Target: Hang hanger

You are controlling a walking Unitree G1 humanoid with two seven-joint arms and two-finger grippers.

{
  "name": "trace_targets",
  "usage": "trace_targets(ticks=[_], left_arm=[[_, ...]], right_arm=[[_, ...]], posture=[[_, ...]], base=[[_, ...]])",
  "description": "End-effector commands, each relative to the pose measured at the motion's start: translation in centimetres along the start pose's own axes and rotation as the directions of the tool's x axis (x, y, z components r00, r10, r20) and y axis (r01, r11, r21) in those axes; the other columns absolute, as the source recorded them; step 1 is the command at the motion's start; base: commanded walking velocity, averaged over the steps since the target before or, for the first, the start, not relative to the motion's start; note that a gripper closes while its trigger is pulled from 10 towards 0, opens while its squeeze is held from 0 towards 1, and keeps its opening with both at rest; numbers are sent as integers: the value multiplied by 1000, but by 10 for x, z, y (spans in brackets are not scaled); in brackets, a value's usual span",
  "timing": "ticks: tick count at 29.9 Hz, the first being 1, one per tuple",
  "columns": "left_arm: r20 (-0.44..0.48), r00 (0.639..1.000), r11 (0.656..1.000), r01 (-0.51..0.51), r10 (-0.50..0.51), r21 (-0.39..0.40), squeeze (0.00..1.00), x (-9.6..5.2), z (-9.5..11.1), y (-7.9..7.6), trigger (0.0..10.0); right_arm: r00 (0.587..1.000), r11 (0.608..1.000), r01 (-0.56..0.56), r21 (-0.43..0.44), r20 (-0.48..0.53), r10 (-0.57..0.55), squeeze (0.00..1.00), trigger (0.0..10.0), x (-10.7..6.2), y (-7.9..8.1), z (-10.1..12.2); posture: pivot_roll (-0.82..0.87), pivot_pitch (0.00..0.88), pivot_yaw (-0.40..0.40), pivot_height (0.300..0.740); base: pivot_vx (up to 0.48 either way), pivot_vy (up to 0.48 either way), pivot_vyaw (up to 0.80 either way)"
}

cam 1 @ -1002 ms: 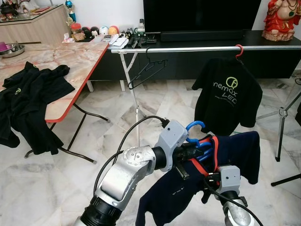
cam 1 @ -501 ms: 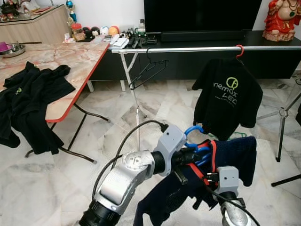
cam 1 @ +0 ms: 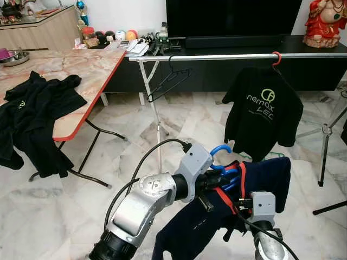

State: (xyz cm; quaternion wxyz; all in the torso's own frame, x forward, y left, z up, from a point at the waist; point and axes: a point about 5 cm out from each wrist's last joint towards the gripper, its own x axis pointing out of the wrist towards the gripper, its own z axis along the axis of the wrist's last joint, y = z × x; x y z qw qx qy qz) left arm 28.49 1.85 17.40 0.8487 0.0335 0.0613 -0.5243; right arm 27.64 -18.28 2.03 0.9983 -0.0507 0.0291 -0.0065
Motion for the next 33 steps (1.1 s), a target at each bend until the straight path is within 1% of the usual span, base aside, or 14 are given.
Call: trace_targets(ticks=[1,9,12,15,18,19,20,21,24,26,27,28,30,33], left_arm=[[44,999,999,-11,10,34,0,-1,10,2,10000],[25,999,998,-36,35,47,0,-3,5,6,10000],[14,999,997,-38,37,65,0,-4,4,7,10000],[2,999,996,-47,47,72,0,-7,2,10,10000],[-31,998,993,-57,61,101,0,-12,-4,14,10000],[-50,996,992,-62,68,108,0,-17,-8,17,10000],[-50,996,992,-62,68,108,0,-17,-8,17,10000],[-65,995,991,-67,75,114,0,-20,-11,19,10000],[-133,986,984,-78,100,161,0,-36,-23,29,10000],[-171,981,980,-62,96,189,0,-43,-28,33,10000],[-171,981,980,-62,96,189,0,-43,-28,33,10000],[-195,977,978,-42,82,204,0,-48,-30,33,10000],[-226,974,973,39,14,229,0,-57,-32,30,10000],[-241,968,964,125,-66,235,0,-66,-32,25,10000]], right_arm=[[999,1000,4,2,-36,-4,0,0,-4,2,-6],[998,999,33,-12,-50,-33,0,0,-6,-3,-9],[998,999,42,-21,-50,-43,0,0,-6,-5,-9],[996,997,73,-27,-46,-74,0,0,-6,-11,-8],[994,994,100,-34,-32,-101,0,0,-5,-18,-6],[993,992,116,-42,-23,-117,0,0,-4,-22,-4],[993,992,116,-42,-23,-117,0,0,-4,-22,-4],[992,991,127,-46,-15,-128,0,0,-3,-26,-2],[980,980,197,-37,11,-196,0,0,0,-46,6],[975,975,220,-42,16,-220,0,0,1,-54,9],[975,975,220,-42,16,-220,0,0,1,-54,9],[973,972,232,-44,19,-231,0,0,2,-59,11],[966,966,257,-43,24,-256,0,0,4,-69,14],[960,959,278,-48,21,-278,0,0,5,-79,17]], posture=[[15,54,25,740],[15,56,26,740],[15,57,25,740],[17,55,24,740],[16,55,25,740],[16,55,25,740],[16,55,25,740],[15,55,24,740],[15,56,23,740],[15,57,22,740],[15,57,22,740],[15,56,21,740],[16,56,18,740],[18,57,15,740]], base=[[0,0,0],[0,0,0],[0,0,0],[0,0,0],[0,0,0],[0,0,0],[0,0,0],[0,0,0],[0,0,0],[0,0,0],[0,0,0],[0,0,0],[0,0,0],[0,0,0]])
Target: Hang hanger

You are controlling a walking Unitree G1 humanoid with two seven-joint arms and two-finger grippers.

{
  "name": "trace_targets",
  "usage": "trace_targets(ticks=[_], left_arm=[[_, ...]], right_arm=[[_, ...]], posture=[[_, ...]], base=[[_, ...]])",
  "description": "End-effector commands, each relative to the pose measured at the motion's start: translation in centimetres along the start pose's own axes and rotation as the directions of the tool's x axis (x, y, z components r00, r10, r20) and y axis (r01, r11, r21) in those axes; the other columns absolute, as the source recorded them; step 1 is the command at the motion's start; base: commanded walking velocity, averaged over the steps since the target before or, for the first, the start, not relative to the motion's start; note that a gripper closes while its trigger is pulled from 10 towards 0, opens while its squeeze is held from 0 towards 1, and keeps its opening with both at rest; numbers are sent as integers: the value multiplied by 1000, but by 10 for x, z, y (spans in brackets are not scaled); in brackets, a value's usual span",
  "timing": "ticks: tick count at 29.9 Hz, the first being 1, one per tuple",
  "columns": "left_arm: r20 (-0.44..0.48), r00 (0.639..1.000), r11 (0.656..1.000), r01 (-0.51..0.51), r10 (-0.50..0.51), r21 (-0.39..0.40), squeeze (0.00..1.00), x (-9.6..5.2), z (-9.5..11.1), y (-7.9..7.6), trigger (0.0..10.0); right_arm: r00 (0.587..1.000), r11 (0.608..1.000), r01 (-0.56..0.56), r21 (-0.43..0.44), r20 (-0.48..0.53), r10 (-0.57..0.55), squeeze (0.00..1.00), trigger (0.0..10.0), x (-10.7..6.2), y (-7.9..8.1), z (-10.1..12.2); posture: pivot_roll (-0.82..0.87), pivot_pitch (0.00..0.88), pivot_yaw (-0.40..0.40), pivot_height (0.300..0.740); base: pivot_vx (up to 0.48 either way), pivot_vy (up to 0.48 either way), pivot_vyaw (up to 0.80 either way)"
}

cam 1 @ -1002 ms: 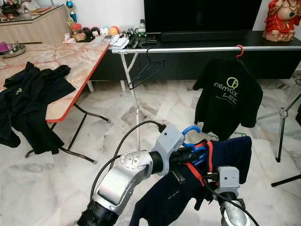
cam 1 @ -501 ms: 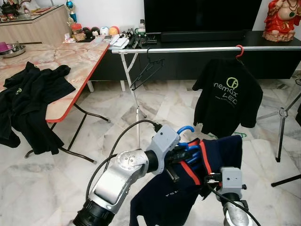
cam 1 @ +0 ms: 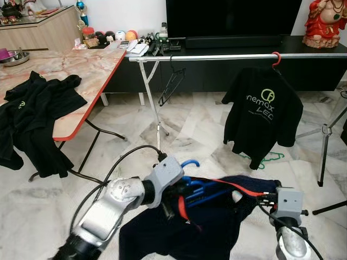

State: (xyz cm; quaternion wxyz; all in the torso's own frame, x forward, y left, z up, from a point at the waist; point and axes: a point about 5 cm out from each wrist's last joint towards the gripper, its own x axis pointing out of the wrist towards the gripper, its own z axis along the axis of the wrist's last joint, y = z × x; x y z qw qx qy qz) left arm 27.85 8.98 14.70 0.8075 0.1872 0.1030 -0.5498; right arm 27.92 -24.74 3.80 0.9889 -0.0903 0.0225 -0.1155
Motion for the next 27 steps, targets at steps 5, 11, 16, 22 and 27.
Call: trace_targets(ticks=[5,11,16,22,27], left_arm=[[95,988,993,121,-121,8,0,-19,8,-5,10000],[146,976,987,160,-159,3,0,-43,9,3,10000],[106,986,991,129,-127,-14,0,-49,3,8,10000],[132,989,996,75,-68,-49,0,-46,3,14,10000],[106,992,996,77,-72,-48,0,-43,-1,12,10000]], right_arm=[[997,997,69,23,-23,-69,0,0,6,-21,3],[997,999,40,37,-64,-38,0,0,4,-20,-4],[997,998,24,62,-68,-20,0,0,2,-17,-6],[998,995,9,95,-70,-2,0,0,1,-12,-7],[998,993,16,116,-60,-9,0,0,1,-11,-6]], posture=[[14,56,12,740],[18,57,10,740],[19,56,9,740],[21,57,8,740],[18,57,11,740]], base=[[0,0,0],[0,0,0],[0,0,0],[0,0,0],[0,0,0]])
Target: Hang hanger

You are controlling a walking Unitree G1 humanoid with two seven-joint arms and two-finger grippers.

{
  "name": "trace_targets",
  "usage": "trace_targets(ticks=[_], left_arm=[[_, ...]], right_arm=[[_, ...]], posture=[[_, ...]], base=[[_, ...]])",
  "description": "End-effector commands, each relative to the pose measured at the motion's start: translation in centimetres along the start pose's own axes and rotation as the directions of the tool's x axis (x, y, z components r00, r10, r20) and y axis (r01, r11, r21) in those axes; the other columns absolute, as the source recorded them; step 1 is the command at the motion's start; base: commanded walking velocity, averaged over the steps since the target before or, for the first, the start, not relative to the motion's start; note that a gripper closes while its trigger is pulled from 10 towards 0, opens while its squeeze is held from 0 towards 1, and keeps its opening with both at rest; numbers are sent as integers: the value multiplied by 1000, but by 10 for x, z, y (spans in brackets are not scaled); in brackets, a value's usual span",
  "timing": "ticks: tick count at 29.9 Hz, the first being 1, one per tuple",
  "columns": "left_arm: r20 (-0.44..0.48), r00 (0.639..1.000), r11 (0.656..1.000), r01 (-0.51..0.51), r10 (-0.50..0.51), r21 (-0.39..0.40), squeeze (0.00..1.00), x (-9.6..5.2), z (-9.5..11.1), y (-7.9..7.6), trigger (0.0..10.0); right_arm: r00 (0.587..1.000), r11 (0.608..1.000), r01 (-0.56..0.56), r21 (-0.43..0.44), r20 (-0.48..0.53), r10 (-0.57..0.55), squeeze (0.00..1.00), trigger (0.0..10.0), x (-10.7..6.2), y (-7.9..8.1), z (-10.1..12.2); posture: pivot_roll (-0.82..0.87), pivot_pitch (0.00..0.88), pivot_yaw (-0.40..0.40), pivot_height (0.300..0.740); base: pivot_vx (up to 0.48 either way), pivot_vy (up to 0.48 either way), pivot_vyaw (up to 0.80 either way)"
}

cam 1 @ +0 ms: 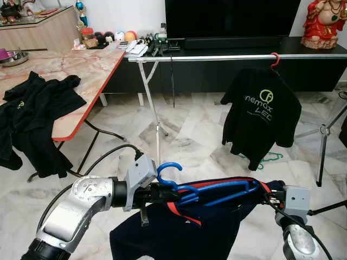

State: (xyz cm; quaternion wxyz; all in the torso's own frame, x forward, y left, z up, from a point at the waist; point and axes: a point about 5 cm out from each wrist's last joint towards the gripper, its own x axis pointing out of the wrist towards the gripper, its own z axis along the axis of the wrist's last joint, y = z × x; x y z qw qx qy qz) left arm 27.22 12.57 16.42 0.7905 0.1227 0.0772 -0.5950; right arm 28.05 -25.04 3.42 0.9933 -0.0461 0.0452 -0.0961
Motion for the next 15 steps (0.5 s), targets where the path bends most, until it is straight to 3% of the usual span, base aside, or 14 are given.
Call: trace_targets(ticks=[1,15], left_arm=[[-15,999,1000,-29,29,8,0,-4,-1,3,10000],[174,985,999,9,0,-50,0,-11,15,7,10000]], right_arm=[[998,997,57,43,-6,-57,0,0,-1,-10,-1],[999,998,-1,65,-48,5,0,0,-5,0,-10]], posture=[[17,57,10,740],[20,56,10,740]], base=[[0,0,0],[0,0,0]])
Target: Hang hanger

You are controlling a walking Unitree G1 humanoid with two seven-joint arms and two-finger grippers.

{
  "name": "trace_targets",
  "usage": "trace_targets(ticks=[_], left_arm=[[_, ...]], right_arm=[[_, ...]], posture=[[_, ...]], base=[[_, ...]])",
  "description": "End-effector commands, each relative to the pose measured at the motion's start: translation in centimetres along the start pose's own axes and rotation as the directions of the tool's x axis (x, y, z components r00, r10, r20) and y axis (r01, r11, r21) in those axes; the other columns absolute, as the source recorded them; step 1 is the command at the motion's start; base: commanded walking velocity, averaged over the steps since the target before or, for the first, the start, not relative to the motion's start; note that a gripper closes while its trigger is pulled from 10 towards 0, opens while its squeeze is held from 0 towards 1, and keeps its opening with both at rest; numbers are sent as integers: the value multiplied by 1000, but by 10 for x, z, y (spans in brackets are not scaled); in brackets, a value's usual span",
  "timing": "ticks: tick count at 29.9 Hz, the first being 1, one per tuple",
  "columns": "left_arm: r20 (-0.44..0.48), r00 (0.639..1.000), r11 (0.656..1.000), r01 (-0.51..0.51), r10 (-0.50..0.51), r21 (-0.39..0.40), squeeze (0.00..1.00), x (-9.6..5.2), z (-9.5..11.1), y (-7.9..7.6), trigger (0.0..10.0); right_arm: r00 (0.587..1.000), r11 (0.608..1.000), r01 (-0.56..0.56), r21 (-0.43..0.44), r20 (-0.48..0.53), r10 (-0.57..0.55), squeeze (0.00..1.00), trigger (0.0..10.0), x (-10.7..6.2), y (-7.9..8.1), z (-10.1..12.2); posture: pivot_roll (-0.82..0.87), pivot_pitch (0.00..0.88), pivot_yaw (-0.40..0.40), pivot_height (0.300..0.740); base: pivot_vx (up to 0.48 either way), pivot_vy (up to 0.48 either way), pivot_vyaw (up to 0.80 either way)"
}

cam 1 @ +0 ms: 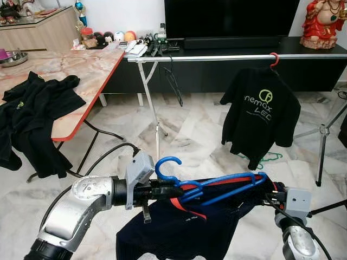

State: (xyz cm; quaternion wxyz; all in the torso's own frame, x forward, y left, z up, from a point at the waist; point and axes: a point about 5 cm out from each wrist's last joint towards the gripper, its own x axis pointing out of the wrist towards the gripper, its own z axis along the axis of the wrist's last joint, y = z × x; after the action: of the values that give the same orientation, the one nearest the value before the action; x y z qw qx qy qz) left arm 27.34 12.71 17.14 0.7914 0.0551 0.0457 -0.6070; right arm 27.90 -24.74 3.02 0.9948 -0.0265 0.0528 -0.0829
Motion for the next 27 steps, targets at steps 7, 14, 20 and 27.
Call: trace_targets(ticks=[7,14,20,27], left_arm=[[183,945,961,-277,271,7,0,10,22,29,10000],[433,812,909,-267,392,-321,0,45,42,27,10000],[494,734,845,-203,465,-494,0,77,45,16,10000],[566,525,714,-124,636,-689,0,71,61,31,10000]], right_arm=[[995,999,-43,25,-89,45,0,0,-7,9,-16],[966,978,-207,-7,-159,204,0,0,-14,33,-29],[911,929,-370,5,-197,363,0,0,-20,53,-35],[825,853,-518,55,-230,516,0,0,-29,67,-42]], posture=[[20,57,9,740],[24,58,7,740],[12,60,12,740],[16,58,12,740]], base=[[0,0,0],[0,0,0],[0,0,0],[0,0,0]])
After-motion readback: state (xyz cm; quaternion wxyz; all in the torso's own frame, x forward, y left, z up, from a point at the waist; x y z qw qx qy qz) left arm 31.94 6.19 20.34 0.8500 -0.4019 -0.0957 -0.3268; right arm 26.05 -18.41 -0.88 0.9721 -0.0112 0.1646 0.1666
